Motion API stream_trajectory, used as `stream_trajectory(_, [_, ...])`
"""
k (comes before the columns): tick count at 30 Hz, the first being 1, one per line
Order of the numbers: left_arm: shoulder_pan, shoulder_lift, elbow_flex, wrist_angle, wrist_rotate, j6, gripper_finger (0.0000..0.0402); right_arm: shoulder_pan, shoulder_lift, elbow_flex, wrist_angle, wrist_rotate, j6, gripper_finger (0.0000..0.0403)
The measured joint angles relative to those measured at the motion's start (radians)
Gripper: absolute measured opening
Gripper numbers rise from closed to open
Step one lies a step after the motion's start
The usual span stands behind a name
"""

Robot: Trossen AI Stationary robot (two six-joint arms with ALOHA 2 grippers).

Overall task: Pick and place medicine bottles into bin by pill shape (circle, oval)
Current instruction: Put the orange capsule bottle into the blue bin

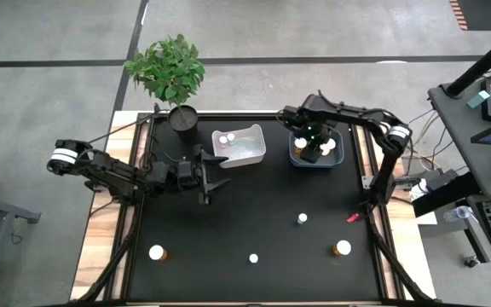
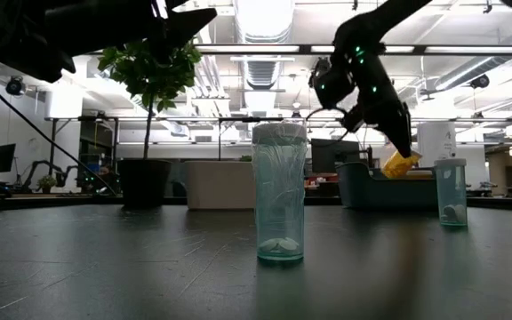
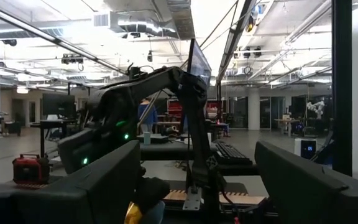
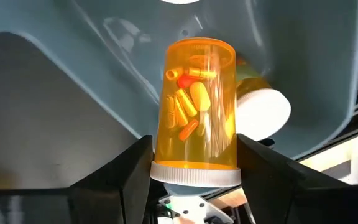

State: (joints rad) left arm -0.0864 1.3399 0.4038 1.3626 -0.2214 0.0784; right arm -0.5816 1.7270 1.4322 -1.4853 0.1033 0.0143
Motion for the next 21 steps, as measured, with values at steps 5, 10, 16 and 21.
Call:
stream_trajectory(5, [0.000, 0.000, 0.000, -0.003, 0.000, 0.000, 0.0302, -0.003, 0.044, -0.001, 0.001, 0.004, -0.013, 0.0201])
stream_trajectory(10, [0.000, 0.000, 0.000, -0.011, 0.000, 0.000, 0.0302, -0.004, 0.077, -0.001, 0.008, 0.005, -0.015, 0.0201])
stream_trajectory(16, [0.000, 0.000, 0.000, -0.011, 0.000, 0.007, 0.0302, -0.005, 0.089, -0.001, 0.047, 0.006, -0.010, 0.0201])
stream_trajectory(21, [0.000, 0.000, 0.000, -0.011, 0.000, 0.007, 0.0302, -0.008, 0.089, -0.001, 0.065, 0.015, -0.008, 0.0206])
